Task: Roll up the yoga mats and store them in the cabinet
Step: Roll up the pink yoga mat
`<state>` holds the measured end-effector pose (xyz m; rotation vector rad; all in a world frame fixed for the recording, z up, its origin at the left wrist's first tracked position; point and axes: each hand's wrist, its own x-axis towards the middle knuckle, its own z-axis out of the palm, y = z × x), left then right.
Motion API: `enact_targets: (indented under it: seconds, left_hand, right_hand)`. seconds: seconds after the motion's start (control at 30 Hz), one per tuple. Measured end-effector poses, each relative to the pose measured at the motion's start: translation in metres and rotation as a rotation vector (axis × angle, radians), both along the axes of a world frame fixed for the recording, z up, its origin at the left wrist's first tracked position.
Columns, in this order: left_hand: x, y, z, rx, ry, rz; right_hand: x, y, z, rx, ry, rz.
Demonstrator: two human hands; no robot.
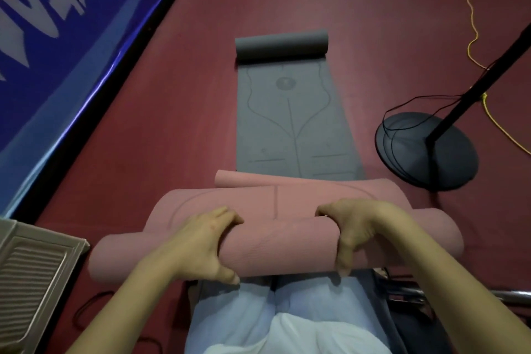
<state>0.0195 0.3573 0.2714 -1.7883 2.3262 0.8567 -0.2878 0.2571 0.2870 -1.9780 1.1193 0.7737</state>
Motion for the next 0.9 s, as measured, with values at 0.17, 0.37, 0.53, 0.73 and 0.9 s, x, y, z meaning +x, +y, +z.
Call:
enact_targets:
  seconds: [0.17, 0.37, 0.53, 0.73, 0.9]
  left_hand:
    - [0.005, -0.006, 0.0, 0.051, 0.019, 0.037]
    - [0.011, -0.048, -0.007, 0.297, 0.185, 0.183]
    - [0.009, -0.038, -0.018, 0.192, 0.4, 0.295]
    - [-0.007, -0.011, -0.01, -0.142, 0.089, 0.124]
    - [-0.039, -0.012, -0.013, -0.18, -0.356, -0.03]
  right_hand:
    - [0.008, 0.024, 0.012, -0.229, 0.068, 0.054]
    - [0.037, 0.057, -0.018, -0.582, 0.027, 0.113]
    - [0.031, 0.048, -0.032, -0.632, -0.065, 0.051]
    - [0.033, 0.028, -0.033, -0.57, -0.093, 0.018]
    - [0.037, 0.02, -0.046, -0.616, -0.242, -0.18]
